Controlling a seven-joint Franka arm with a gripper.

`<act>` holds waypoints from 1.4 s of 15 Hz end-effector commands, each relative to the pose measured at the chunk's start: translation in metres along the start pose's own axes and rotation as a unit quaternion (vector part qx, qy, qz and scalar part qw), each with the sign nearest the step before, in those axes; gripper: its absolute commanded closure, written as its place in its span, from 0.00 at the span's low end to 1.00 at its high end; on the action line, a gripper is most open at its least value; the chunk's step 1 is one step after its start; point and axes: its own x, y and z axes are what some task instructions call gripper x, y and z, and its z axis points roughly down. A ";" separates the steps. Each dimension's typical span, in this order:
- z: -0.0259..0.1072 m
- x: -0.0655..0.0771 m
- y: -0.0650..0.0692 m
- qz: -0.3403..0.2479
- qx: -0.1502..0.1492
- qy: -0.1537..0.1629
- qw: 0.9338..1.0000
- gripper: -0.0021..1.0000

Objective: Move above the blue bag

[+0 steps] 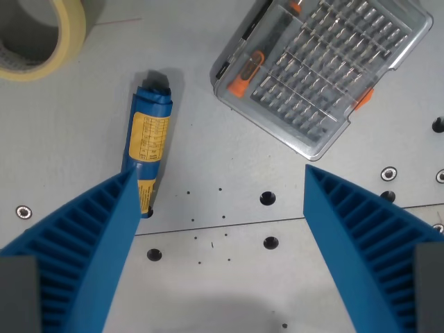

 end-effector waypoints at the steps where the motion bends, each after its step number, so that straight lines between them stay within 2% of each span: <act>1: -0.001 0.000 0.000 0.000 0.000 0.002 1.000 0.00; 7: 0.000 0.000 0.000 0.004 0.000 0.002 1.000 0.00; 12: 0.006 -0.003 -0.003 0.018 0.001 0.007 1.000 0.00; 16: 0.018 -0.007 -0.009 0.036 0.000 0.020 0.999 0.00; 21: 0.039 -0.014 -0.018 0.060 0.001 0.032 0.998 0.00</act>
